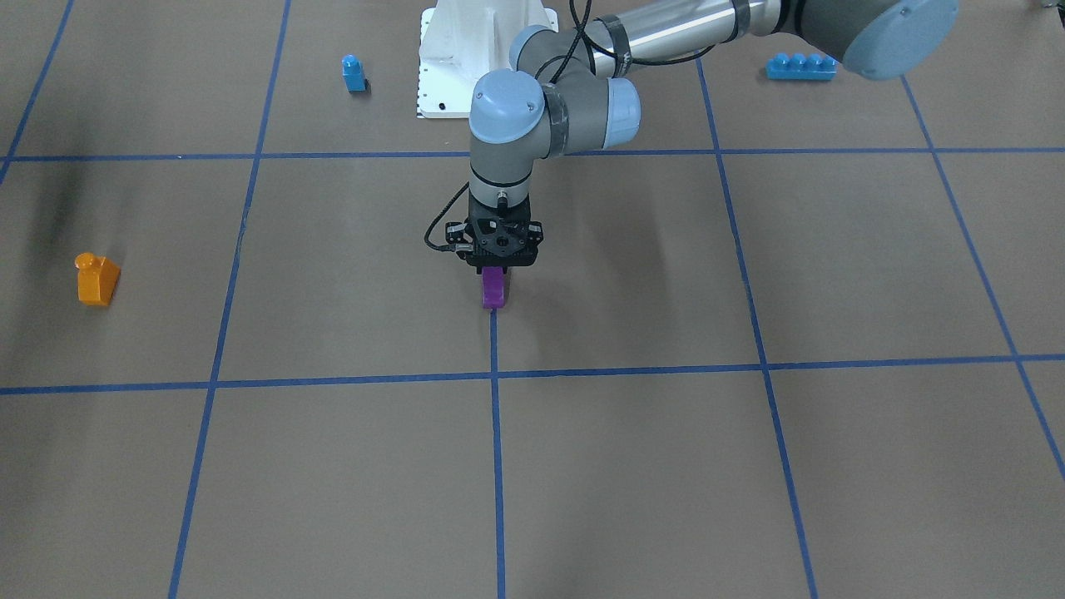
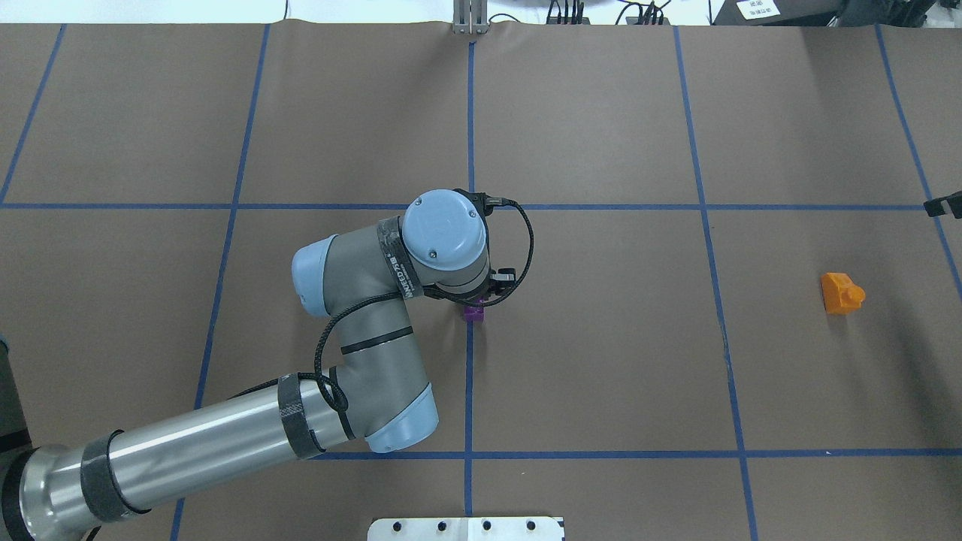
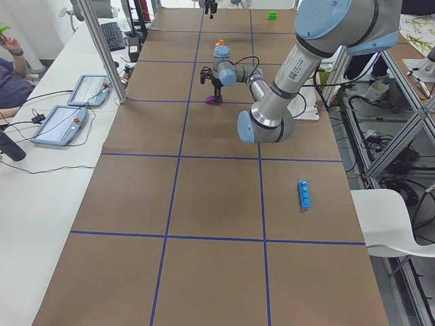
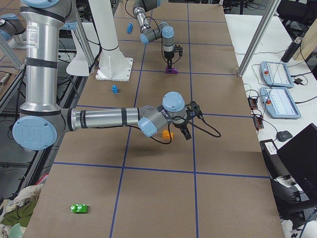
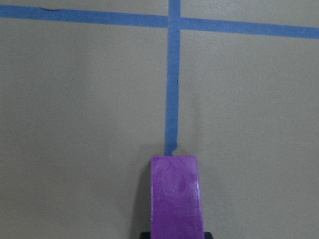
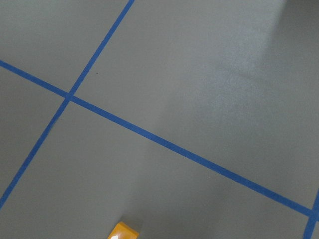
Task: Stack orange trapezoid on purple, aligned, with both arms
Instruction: 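Carry the purple block with the left gripper to the table center, then release the purple block with the left gripper while the right grasps the orange block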
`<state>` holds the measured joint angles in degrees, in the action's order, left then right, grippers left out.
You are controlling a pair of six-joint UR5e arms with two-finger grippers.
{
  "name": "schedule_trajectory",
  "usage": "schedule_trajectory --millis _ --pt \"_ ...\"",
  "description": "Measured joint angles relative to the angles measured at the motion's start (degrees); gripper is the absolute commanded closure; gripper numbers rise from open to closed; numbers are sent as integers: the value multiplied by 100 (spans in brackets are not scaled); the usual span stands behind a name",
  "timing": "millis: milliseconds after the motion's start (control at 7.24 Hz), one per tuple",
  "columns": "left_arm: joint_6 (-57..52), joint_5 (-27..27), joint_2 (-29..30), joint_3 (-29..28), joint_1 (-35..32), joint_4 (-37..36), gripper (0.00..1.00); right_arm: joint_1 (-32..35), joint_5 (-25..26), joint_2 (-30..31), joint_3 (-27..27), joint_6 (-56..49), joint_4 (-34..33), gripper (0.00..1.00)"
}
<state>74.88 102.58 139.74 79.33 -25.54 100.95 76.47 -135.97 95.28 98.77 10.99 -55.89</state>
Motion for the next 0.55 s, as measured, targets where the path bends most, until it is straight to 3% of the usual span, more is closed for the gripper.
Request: schedule_trajectory --millis 552 --pt "-48 59 -17 352 -122 -126 1 -14 -24 0 10 148 0 1"
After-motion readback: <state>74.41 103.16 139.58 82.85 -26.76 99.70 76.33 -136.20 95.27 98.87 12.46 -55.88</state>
